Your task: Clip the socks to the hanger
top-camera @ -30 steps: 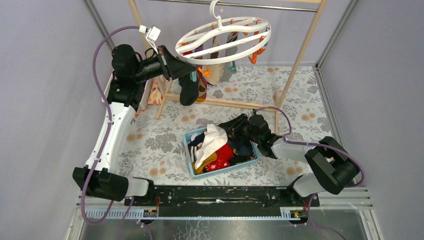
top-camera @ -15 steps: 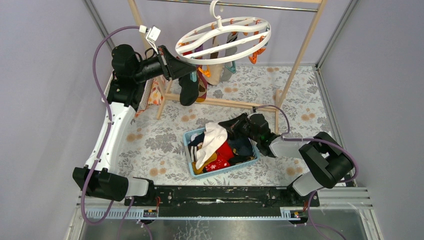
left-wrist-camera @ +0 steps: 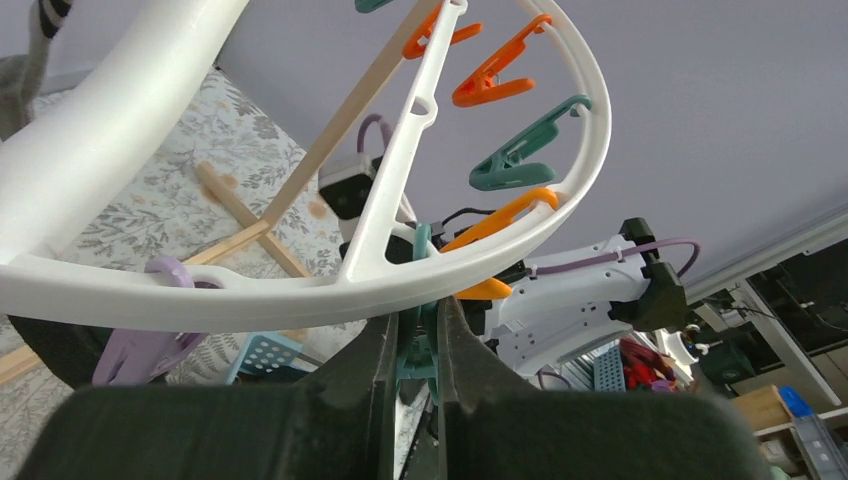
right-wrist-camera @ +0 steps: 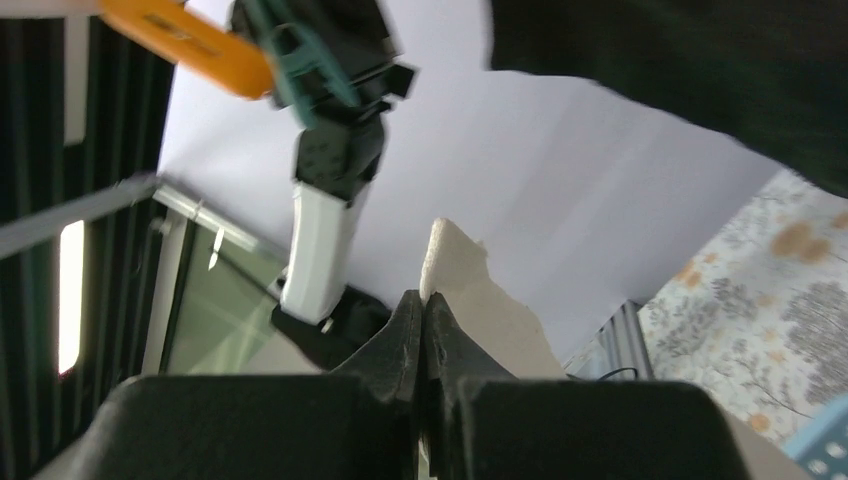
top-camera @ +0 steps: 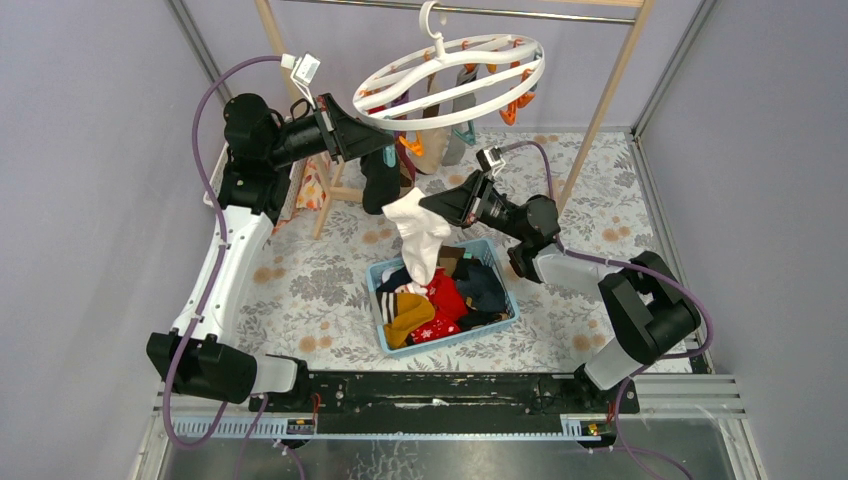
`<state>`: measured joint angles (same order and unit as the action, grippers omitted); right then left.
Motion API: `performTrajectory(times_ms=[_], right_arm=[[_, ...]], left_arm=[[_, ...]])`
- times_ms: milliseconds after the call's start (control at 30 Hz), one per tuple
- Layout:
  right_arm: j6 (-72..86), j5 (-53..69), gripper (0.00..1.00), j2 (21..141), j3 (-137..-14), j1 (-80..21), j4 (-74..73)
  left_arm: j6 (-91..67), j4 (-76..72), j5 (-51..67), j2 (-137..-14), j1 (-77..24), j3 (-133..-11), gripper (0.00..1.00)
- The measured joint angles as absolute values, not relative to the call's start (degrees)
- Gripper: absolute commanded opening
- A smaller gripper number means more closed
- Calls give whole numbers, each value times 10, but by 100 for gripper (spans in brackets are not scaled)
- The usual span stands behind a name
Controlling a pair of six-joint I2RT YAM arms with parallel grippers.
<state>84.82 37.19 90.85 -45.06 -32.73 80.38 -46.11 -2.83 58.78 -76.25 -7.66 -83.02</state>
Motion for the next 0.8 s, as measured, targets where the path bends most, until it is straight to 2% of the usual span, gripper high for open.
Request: performTrajectory(times_ms=[400,800], right_arm=[[916,457,0,963,-561,-328,898],[895,436,0,977,-588,-333,900]], left_arm=[[-580,-162,611,-763,-75,-782,1],[-646,-234,622,-770,-74,-774,0]])
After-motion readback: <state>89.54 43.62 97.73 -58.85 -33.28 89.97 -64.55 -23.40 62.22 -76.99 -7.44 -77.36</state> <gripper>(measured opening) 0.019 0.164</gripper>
